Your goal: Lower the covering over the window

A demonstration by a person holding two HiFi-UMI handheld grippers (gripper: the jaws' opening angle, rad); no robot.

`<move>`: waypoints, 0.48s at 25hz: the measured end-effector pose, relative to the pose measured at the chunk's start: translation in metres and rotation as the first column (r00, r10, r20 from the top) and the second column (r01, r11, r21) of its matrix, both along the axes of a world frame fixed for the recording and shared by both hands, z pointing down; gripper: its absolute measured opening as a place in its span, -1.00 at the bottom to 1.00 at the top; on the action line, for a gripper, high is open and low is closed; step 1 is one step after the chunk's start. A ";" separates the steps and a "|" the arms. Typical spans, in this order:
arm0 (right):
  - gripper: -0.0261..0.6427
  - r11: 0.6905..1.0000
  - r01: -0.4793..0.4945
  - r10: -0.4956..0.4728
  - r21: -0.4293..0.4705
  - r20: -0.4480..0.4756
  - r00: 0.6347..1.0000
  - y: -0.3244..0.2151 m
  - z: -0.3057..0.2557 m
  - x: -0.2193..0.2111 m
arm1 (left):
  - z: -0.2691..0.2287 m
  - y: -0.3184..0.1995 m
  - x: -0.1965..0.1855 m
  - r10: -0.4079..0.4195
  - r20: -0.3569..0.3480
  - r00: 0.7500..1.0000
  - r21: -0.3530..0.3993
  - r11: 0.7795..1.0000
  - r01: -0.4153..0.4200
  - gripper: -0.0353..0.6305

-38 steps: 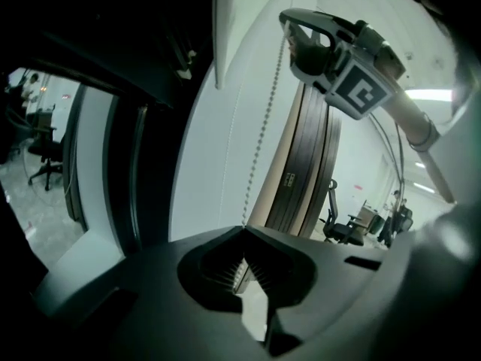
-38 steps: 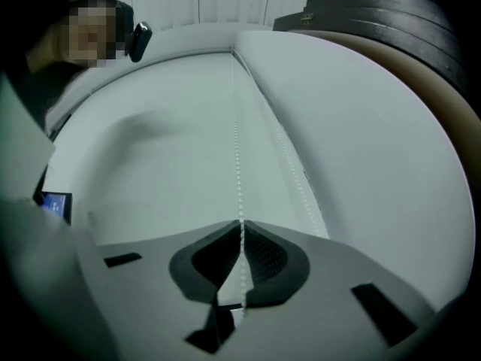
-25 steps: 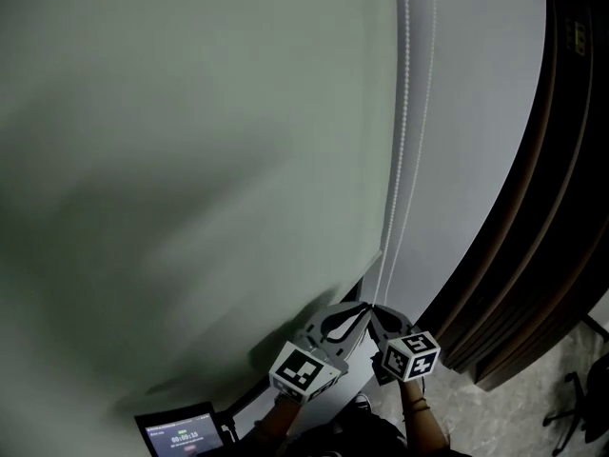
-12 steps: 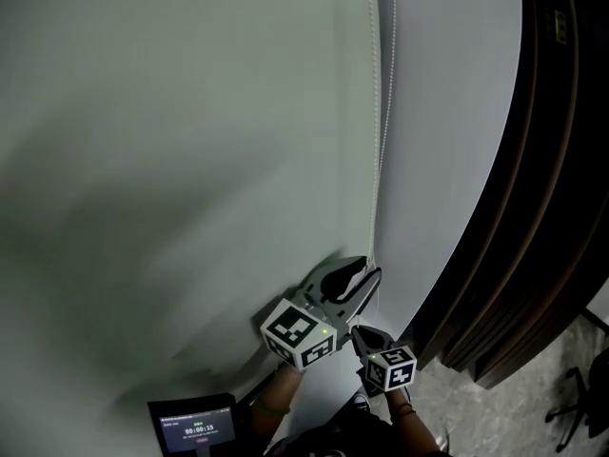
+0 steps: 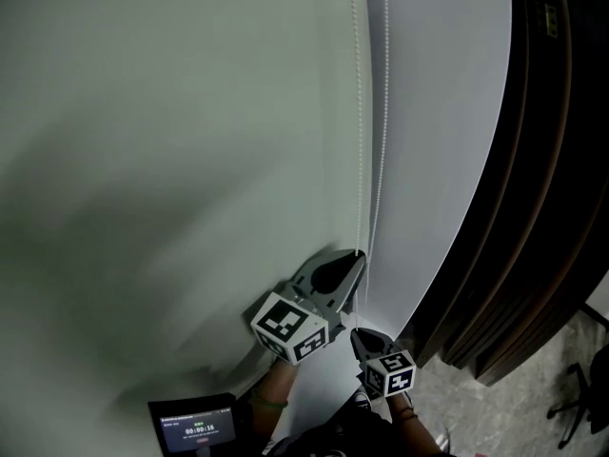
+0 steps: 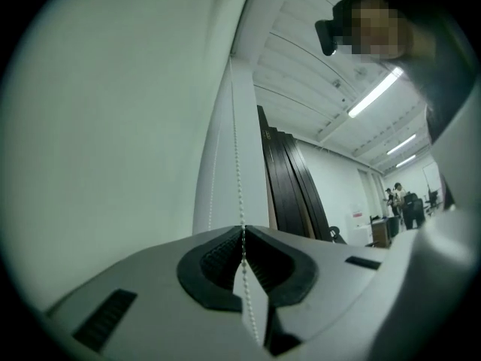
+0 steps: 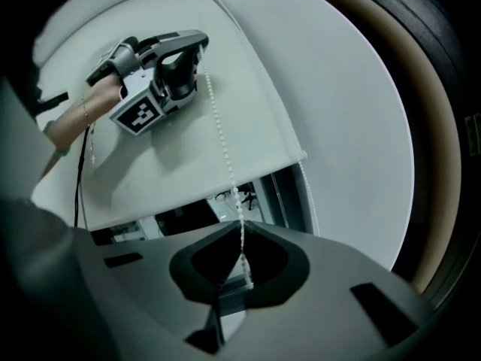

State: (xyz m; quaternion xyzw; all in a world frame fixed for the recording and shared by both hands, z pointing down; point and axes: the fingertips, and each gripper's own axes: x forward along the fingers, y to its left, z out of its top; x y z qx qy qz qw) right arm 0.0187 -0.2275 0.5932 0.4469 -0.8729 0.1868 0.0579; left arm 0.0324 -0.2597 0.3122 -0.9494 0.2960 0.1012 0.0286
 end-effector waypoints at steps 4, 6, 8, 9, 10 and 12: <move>-0.87 0.995 0.002 0.001 0.101 -0.027 1.000 0.008 -0.021 0.003 | 0.003 0.000 -0.013 -0.031 -0.024 0.999 0.002 1.000 0.031 -0.86; -0.87 0.987 -0.020 0.020 0.158 0.005 1.000 0.005 -0.047 0.010 | 0.029 -0.007 -0.013 -0.040 0.045 0.998 -0.056 0.997 0.043 -0.87; -0.87 0.970 -0.060 0.051 0.234 0.043 0.998 0.001 -0.084 0.022 | 0.082 -0.014 -0.009 -0.041 0.160 0.986 -0.154 0.986 0.066 -0.87; -0.87 0.960 -0.076 0.060 0.268 0.069 0.996 0.001 -0.106 0.027 | 0.115 -0.016 -0.008 -0.031 0.203 0.979 -0.220 0.973 0.076 -0.87; -0.87 0.951 -0.084 0.056 0.298 0.102 0.993 0.000 -0.129 0.031 | 0.150 -0.015 -0.009 -0.017 0.240 0.971 -0.291 0.953 0.088 -0.87; -0.87 0.930 -0.073 0.007 0.361 0.179 0.984 0.000 -0.175 0.032 | 0.216 -0.007 -0.013 0.018 0.310 0.951 -0.415 0.902 0.118 -0.87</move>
